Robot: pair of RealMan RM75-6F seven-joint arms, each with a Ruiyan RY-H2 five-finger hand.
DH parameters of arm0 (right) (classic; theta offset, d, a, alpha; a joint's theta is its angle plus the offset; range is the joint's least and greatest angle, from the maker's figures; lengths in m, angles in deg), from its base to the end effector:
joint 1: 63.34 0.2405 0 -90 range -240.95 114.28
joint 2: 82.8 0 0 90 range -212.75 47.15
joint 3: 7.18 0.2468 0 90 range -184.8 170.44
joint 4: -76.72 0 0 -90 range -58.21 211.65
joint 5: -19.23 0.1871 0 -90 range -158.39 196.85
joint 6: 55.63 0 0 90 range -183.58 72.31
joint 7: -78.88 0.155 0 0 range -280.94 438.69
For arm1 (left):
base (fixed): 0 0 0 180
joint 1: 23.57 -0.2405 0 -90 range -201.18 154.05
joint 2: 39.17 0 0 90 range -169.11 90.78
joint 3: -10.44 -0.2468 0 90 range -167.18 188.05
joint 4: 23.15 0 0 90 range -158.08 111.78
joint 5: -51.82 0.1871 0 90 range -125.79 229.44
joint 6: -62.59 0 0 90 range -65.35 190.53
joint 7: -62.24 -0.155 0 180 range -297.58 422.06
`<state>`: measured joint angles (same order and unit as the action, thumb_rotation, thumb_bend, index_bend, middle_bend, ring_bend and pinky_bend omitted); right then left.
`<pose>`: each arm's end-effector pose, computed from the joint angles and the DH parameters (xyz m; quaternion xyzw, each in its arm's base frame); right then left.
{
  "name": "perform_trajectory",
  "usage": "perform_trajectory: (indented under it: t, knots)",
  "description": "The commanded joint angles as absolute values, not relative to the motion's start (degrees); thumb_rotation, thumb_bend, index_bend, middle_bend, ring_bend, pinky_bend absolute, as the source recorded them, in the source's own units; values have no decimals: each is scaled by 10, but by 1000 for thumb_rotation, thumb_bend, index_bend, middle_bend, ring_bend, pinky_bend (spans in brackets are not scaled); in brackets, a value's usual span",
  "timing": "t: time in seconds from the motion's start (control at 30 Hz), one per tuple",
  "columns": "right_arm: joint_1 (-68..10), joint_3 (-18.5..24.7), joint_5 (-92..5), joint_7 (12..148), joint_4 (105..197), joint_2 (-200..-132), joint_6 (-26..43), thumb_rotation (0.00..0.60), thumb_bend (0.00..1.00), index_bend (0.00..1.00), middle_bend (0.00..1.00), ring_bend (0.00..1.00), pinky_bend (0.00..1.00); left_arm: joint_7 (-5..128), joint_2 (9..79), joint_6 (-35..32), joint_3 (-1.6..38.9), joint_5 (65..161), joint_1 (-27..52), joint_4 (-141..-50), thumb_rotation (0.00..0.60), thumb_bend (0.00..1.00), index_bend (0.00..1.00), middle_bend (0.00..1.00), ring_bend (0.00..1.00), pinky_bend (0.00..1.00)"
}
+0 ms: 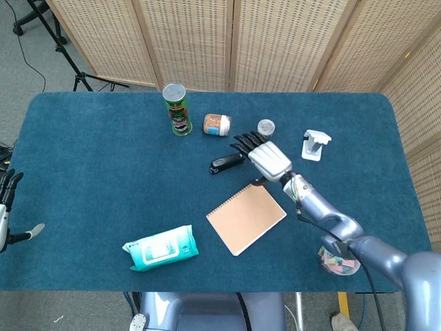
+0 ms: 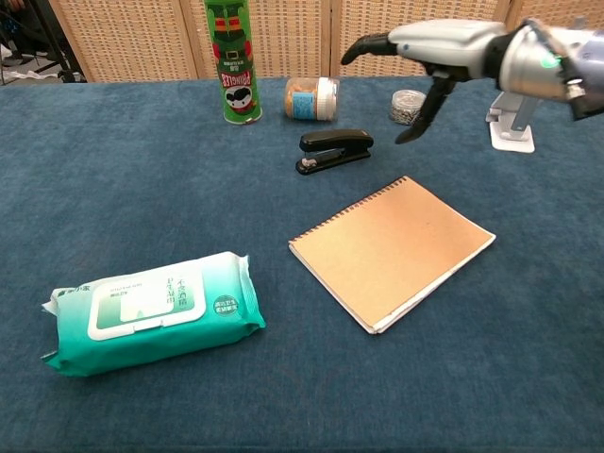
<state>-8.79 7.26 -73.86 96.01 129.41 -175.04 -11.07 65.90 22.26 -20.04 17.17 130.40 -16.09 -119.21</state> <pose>-0.1057 -0.4331 0.0186 0.7918 -0.2810 0.4095 0.3556 -0.2896 0.2137 0.1957 -0.5430 -0.4200 -0.4179 0.5951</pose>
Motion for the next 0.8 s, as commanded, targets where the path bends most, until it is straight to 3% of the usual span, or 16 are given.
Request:
perform_trajectory:
  t: [0.03, 0.23, 0.5, 0.8]
  knots:
    - [-10, 75, -709, 995, 1166, -1855, -168, 600, 0, 108, 75, 11, 33, 665, 223, -189, 178, 1292, -156, -1186, 600, 0, 0, 0, 0, 0]
    - [35, 62, -703, 1025, 1066, -1920, -198, 600, 13, 140, 120, 42, 39, 675, 221, -179, 184, 1275, -153, -1177, 600, 0, 0, 0, 0, 0]
    - [61, 26, -702, 1069, 964, -1977, -244, 600, 182, 246, 248, 102, 44, 684, 220, -162, 188, 1260, -148, -1171, 600, 0, 0, 0, 0, 0]
    - [62, 24, -687, 1103, 897, -2020, -223, 600, 414, 502, 494, 280, 146, 685, 221, -151, 189, 1258, -143, -1168, 600, 0, 0, 0, 0, 0]
